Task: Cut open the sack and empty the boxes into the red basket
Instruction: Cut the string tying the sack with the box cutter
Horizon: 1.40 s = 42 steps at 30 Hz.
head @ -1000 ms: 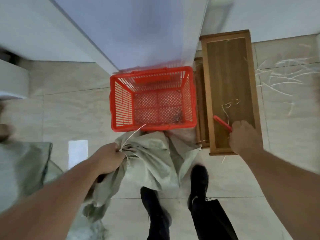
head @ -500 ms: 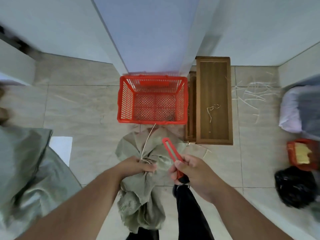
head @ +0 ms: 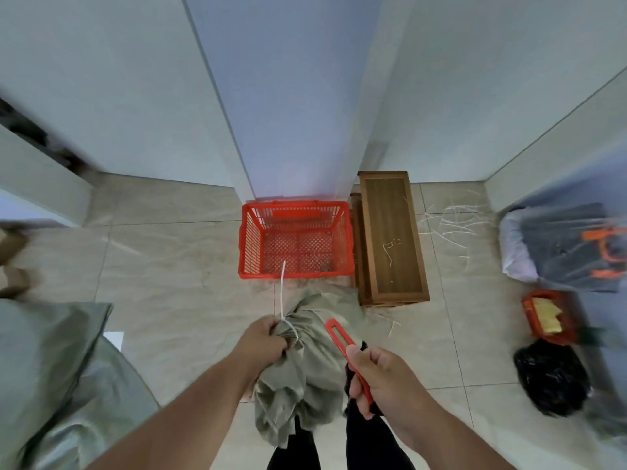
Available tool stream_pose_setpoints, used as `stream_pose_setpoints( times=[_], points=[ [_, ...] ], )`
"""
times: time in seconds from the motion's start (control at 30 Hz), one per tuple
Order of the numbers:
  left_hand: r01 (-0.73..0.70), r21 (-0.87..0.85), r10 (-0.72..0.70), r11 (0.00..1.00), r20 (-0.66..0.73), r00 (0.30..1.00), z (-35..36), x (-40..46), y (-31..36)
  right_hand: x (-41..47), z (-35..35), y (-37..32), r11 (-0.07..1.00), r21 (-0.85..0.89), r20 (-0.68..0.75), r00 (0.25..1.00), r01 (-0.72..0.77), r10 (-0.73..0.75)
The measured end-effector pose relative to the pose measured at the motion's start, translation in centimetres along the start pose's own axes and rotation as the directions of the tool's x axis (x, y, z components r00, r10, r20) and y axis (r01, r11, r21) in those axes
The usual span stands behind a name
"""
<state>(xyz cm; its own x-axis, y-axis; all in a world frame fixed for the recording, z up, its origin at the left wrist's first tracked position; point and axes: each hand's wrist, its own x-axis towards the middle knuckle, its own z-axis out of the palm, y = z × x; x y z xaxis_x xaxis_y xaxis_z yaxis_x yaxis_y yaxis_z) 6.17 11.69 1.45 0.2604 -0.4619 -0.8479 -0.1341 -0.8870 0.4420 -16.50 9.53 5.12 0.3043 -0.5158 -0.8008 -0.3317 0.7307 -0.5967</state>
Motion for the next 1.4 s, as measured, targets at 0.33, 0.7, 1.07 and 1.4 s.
stream_pose_setpoints(
  times=[0.33, 0.7, 1.07, 1.4],
  points=[
    [0.174, -0.325, -0.136, 0.929, 0.136, 0.981, -0.8, 0.4, -1.1, -0.6, 2.5, 2.6, 0.998, -0.033, -0.022, 0.998, 0.054, -0.055],
    [0.067, -0.175, -0.040, 0.982, 0.153, 0.987, -0.8, 1.0, -1.4, 3.3, 3.9, 2.7, 0.994, 0.108, -0.161, 0.986, -0.027, 0.044],
    [-0.034, -0.038, 0.040, 0.999, 0.182, 0.982, -1.2, 0.8, -1.0, 5.5, 6.2, 0.0, 0.936, -0.282, -0.233, 0.932, 0.209, -0.279],
    [0.006, -0.279, 0.029, 0.960, 0.123, 0.992, 0.0, 1.7, 0.1, 4.3, 7.6, 3.4, 0.994, 0.111, -0.143, 0.990, 0.009, 0.007]
  ],
)
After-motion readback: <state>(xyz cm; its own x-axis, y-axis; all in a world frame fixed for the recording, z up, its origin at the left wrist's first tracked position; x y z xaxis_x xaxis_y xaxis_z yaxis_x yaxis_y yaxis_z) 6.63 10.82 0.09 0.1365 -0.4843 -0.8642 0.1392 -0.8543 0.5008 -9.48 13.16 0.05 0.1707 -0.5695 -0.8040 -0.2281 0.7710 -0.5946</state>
